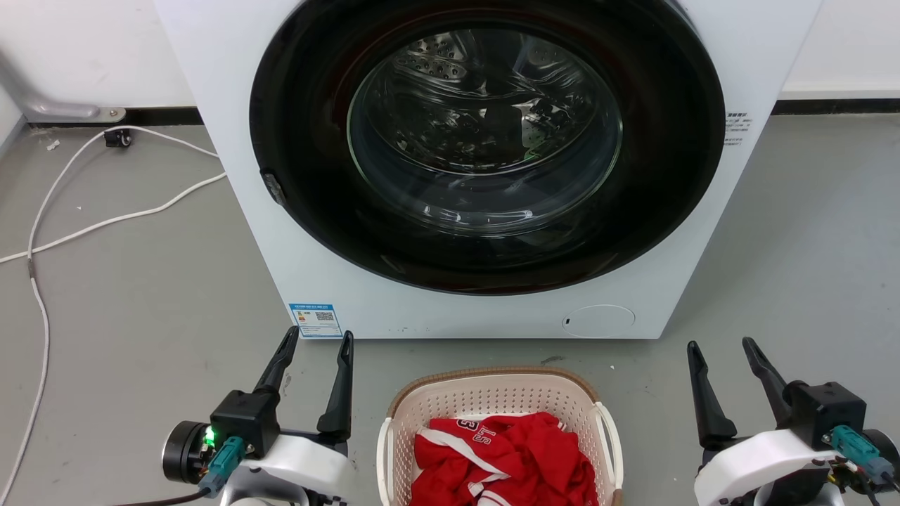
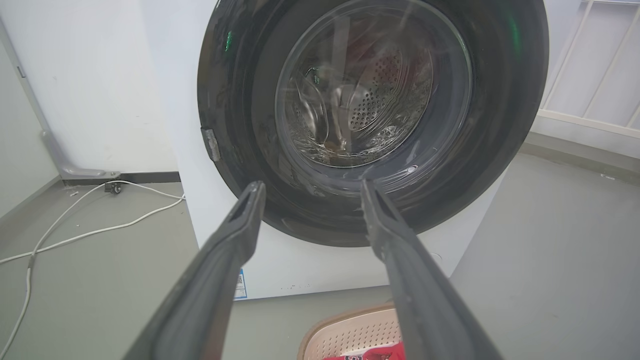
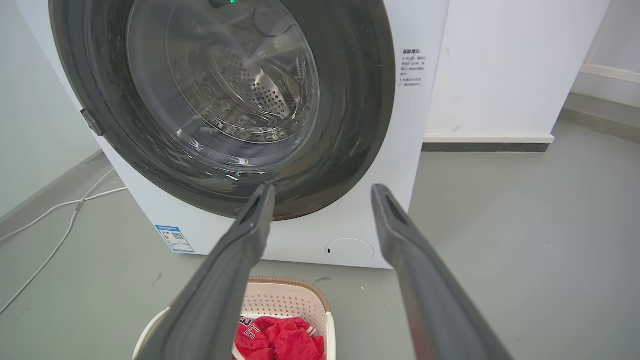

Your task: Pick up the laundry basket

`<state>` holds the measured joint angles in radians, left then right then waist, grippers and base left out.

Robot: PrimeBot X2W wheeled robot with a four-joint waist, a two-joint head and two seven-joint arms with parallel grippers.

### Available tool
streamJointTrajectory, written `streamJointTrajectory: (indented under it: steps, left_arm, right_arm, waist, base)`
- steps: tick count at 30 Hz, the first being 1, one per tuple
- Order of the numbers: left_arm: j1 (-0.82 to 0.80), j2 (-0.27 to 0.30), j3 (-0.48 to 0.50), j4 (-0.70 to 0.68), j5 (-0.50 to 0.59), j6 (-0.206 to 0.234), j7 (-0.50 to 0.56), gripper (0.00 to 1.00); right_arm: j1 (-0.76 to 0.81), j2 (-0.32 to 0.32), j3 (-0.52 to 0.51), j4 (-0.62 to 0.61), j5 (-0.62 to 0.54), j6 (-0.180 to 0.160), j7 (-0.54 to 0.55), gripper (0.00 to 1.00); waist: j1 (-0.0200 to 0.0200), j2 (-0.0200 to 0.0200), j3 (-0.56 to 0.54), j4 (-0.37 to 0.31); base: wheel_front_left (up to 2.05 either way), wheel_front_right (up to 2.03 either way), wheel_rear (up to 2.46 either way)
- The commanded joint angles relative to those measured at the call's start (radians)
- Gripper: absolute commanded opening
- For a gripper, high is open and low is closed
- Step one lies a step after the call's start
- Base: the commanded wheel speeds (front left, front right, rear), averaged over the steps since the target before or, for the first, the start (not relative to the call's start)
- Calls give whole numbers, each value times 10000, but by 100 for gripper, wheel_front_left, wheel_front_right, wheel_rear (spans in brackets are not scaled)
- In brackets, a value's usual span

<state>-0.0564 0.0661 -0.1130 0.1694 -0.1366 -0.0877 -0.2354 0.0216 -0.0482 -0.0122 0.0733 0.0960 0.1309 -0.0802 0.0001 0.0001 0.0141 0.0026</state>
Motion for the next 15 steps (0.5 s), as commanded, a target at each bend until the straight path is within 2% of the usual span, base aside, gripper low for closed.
streamJointTrajectory:
  steps: [1,15]
  left_arm:
    - [-92,44,-13,-29,148,0,-81,100]
    - [-48,-25,-72,144,707,-38,-323,100]
  right_arm:
    - [49,-36,25,-86,-208,-2,-69,100]
    - [156,-36,24,-14,-777,-3,-254,100]
  waist:
    - [0,-1,1,3]
    - [-1,-1,-46,48]
  base:
    - [0,0,0]
    - [0,0,0]
